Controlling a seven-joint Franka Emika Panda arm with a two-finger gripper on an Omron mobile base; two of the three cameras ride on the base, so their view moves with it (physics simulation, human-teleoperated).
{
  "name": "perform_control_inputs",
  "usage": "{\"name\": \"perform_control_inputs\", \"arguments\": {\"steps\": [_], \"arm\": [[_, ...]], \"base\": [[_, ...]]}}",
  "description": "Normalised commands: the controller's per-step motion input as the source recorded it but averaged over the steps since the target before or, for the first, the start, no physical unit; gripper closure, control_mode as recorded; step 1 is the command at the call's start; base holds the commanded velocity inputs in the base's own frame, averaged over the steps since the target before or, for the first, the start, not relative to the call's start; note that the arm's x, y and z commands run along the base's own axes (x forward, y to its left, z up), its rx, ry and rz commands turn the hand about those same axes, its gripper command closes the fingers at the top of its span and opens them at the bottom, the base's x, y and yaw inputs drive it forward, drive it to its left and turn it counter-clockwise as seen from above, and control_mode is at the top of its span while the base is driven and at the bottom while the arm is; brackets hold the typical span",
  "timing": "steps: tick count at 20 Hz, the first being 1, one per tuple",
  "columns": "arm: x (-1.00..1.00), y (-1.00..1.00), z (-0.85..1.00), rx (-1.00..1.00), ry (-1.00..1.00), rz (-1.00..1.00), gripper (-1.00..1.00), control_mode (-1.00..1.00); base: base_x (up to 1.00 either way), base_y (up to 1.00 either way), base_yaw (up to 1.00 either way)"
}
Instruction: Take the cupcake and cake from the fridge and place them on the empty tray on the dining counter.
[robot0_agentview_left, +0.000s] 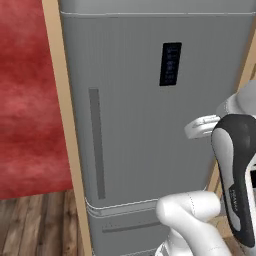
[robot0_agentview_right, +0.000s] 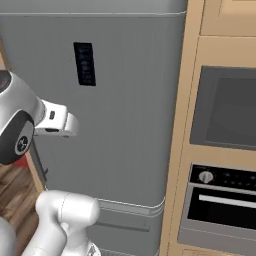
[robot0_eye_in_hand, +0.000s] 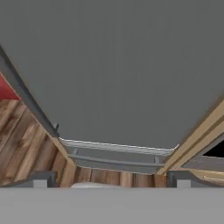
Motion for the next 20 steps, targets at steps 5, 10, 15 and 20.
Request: {"name": "perform_control_inputs", "arguments": {"steps": [5, 10, 15, 20], "arm": [[0.0, 0.0, 0.0, 0.0, 0.0, 0.0, -1.0, 1.0], [0.0, 0.0, 0.0, 0.0, 0.0, 0.0, -1.0, 1.0], [0.0, 0.0, 0.0, 0.0, 0.0, 0.0, -1.0, 1.0], [0.0, 0.0, 0.0, 0.0, 0.0, 0.0, -1.0, 1.0]], "base": [[-0.4, 0.83, -0.15], [-0.66, 0.63, -0.28], [-0.75, 0.56, -0.33], [-0.16, 0.81, -0.26]]}}
